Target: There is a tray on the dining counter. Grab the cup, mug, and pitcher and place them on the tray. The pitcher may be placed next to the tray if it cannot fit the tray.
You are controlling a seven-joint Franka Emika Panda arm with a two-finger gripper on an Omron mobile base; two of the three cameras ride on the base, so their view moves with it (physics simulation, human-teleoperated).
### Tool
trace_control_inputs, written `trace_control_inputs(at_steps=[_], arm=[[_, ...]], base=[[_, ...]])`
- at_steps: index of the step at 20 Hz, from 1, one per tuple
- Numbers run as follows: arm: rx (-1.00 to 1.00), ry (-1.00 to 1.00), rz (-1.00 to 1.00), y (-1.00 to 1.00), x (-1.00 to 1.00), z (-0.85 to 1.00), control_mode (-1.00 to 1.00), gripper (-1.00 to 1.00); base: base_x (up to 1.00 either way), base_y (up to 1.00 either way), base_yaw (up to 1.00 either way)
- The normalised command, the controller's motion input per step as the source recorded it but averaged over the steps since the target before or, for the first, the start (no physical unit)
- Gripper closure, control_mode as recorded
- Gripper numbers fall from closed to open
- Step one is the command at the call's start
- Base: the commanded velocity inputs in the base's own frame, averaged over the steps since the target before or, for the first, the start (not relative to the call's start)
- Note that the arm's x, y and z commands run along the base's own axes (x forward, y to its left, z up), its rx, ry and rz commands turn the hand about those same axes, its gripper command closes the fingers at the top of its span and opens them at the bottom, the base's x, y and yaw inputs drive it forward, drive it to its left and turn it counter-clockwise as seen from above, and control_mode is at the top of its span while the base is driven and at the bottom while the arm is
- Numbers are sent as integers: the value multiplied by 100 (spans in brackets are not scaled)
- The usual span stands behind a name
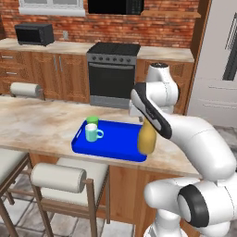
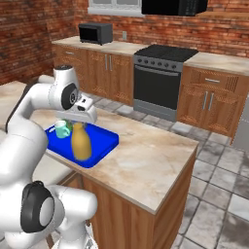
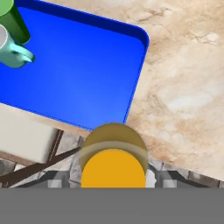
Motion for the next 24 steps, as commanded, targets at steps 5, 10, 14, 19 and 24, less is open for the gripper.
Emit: trace_control_inputs(at_steps=[5, 10, 14, 19, 24], arm=[[0, 0, 1, 9, 37, 0, -100, 100], [0, 0, 0, 6, 35, 0, -100, 100], [0, 0, 0, 14, 36, 0, -100, 100], [0, 0, 0, 23, 40, 0, -100, 100], [0, 0, 0, 16, 37, -1, -100, 100]], base=[[0, 0, 0], [0, 0, 0], [0, 0, 0], [0, 0, 0], [0, 0, 0]])
